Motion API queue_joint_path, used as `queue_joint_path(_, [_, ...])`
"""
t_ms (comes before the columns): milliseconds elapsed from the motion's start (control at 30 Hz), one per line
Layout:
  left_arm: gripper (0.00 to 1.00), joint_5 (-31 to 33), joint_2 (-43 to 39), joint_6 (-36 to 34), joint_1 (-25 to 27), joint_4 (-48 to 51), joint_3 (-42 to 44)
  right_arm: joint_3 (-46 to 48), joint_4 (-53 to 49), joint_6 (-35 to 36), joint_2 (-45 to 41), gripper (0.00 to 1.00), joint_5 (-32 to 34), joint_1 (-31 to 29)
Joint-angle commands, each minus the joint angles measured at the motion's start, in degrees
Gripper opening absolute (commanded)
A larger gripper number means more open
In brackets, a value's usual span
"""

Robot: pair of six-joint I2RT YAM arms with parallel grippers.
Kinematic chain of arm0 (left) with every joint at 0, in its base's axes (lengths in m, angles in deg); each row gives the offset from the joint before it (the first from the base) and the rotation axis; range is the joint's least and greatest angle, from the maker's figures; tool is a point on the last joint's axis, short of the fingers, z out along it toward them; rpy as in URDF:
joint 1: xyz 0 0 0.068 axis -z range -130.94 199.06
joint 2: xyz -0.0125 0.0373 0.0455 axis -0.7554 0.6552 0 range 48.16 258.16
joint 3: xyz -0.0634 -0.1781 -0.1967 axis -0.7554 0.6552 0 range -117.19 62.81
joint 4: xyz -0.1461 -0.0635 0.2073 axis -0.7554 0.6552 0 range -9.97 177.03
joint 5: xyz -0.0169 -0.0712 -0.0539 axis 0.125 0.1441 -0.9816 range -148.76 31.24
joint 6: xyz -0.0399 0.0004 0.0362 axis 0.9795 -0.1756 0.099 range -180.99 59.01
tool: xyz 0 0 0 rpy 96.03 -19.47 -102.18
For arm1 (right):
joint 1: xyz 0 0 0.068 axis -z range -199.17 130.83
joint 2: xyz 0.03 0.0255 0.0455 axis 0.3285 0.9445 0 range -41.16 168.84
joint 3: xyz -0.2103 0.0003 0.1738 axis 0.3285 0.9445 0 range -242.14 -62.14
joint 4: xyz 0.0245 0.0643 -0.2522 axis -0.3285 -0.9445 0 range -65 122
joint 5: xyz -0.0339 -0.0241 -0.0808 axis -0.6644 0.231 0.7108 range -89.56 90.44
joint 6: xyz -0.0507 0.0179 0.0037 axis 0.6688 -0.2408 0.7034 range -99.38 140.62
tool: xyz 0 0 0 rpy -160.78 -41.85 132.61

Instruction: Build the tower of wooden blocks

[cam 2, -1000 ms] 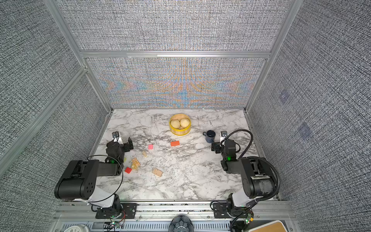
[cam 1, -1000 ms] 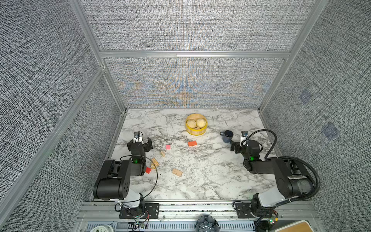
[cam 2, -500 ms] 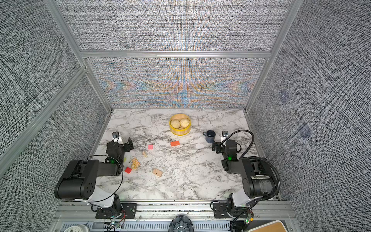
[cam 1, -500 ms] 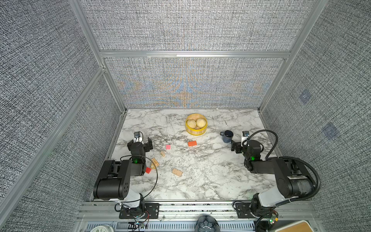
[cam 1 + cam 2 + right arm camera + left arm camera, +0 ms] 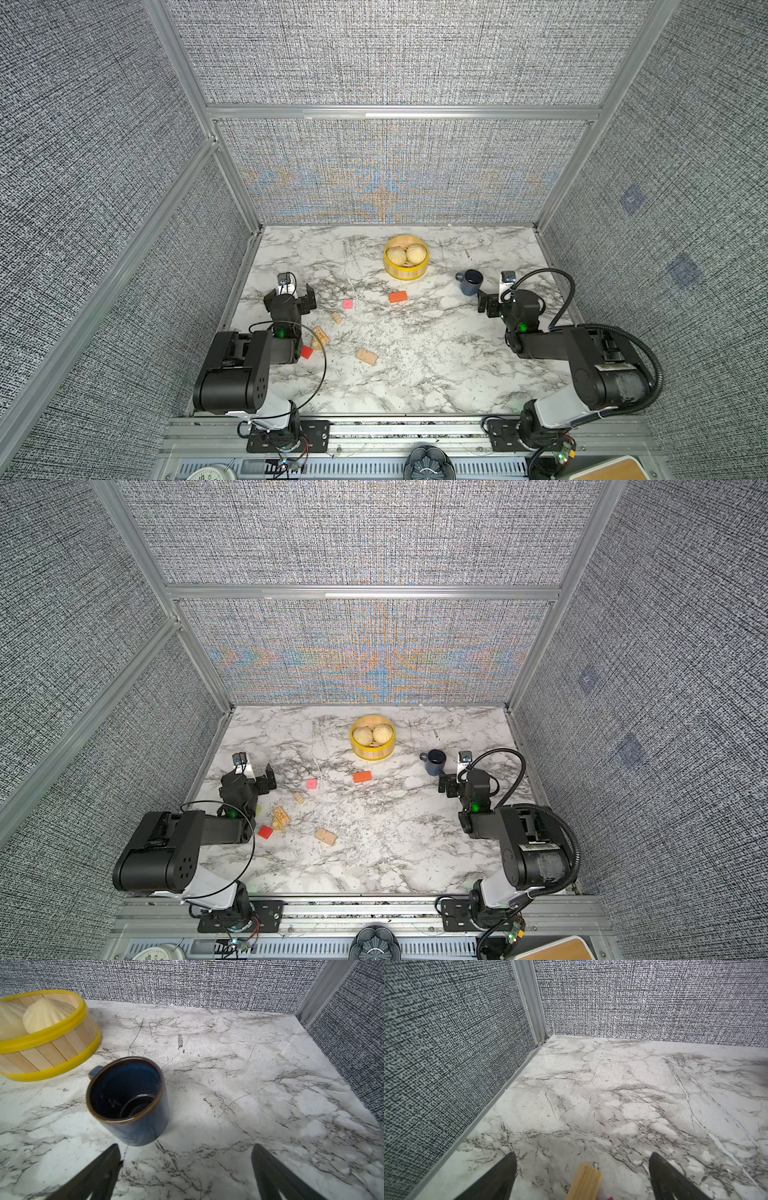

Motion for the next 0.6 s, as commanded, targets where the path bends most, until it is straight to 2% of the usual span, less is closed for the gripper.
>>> queue_joint_path(0, [0.99,-0.08,-0.15,-0.52,-0.12,0.06,-0.2,0.18,1.01,0.08,-0.16,0.99,0.07,-0.19])
queue_joint_path(100, [0.99,0.42,-0.42,-0.99,-0.07,-0.7,0.1,1.19,2.79,-0.06,-0.53,0.99,1.58,-0.59])
queue_joint_path(200, [0.99,1.26,-4.69,-0.77,0.07,5.78,-1.51,3.26,4.06,0.54,-3.29,0.99,2.47,-1.26])
queue_joint_path(233, [0.99,0.92,-7.17,-0.49,0.18,12.04,-3.24,3.3,2.62,0.8,-5.2,0.99,2.87,-1.6])
queue_joint_path(333, [0.99,0.66,-12.9,1.9,0.19,30.29,-10.47,1.45,-7.21,-0.33,-11.47,0.99,3.87,-1.87])
queue_joint_path(467, [0.99,-6.55,-18.98,1.76,0.18,39.74,-15.17,-5.28,-25.26,-4.76,-18.02,0.99,3.18,-2.39])
queue_joint_path(567, [0.99,-12.01,-22.41,3.75,0.35,51.81,-22.04,-10.25,-36.17,-8.09,-22.44,0.99,3.28,-4.04])
